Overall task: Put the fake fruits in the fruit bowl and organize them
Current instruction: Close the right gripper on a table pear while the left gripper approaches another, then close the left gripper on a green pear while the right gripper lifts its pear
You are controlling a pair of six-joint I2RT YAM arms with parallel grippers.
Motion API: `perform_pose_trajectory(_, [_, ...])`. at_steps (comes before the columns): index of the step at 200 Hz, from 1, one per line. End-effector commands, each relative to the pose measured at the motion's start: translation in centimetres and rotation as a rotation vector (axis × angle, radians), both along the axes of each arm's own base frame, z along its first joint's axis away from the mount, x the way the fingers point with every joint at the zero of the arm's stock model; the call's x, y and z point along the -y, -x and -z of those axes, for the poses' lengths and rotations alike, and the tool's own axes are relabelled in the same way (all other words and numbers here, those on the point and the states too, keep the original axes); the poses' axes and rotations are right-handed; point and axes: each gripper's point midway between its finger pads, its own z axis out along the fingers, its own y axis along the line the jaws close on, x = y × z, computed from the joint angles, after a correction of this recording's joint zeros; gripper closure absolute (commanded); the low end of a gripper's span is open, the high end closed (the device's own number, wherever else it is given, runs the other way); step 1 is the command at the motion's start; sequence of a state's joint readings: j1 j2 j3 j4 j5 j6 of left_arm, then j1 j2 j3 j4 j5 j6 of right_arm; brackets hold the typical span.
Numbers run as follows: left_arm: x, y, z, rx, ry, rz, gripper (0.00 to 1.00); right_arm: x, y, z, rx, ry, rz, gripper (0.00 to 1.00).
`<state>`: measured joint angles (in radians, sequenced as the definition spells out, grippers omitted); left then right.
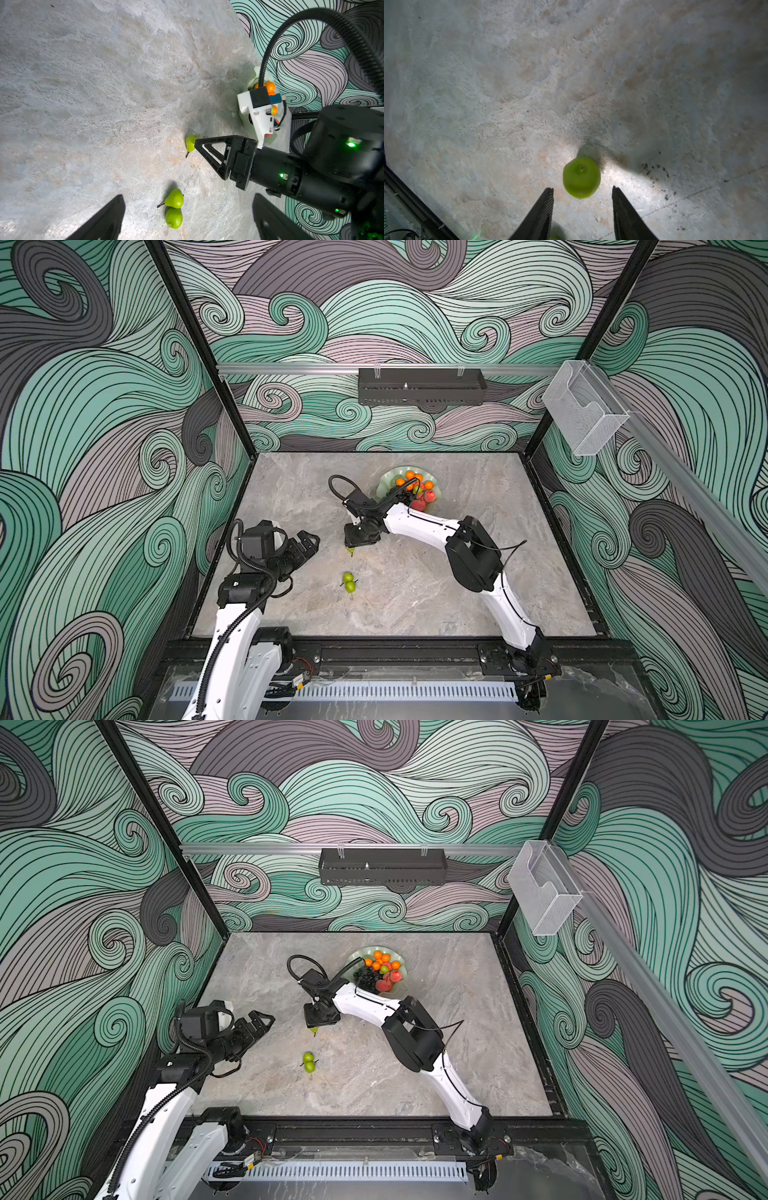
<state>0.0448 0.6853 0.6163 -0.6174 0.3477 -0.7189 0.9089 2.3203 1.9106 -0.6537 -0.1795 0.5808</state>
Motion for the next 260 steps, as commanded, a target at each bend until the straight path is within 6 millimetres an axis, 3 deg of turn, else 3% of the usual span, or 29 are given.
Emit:
perform_pose_trajectory(1, [0.5, -0.2, -0.6, 0.02, 0.041, 0.028, 0.02, -0.4, 0.0, 0.2, -0.012, 0.011, -0.003, 0.52])
perform_pose_trajectory(129, [0.1, -0.7, -0.5, 0.024, 0.054, 0.032, 0.02, -1.3, 0.0, 2.1, -0.033, 0.044, -0.022, 0.55])
perform_pose_trajectory(260, [0.4, -1.0, -0.7, 0.054, 0.062, 0.064, 0.02, -1.4, 0.5, 2.0, -0.05, 0.039, -0.035, 0.66])
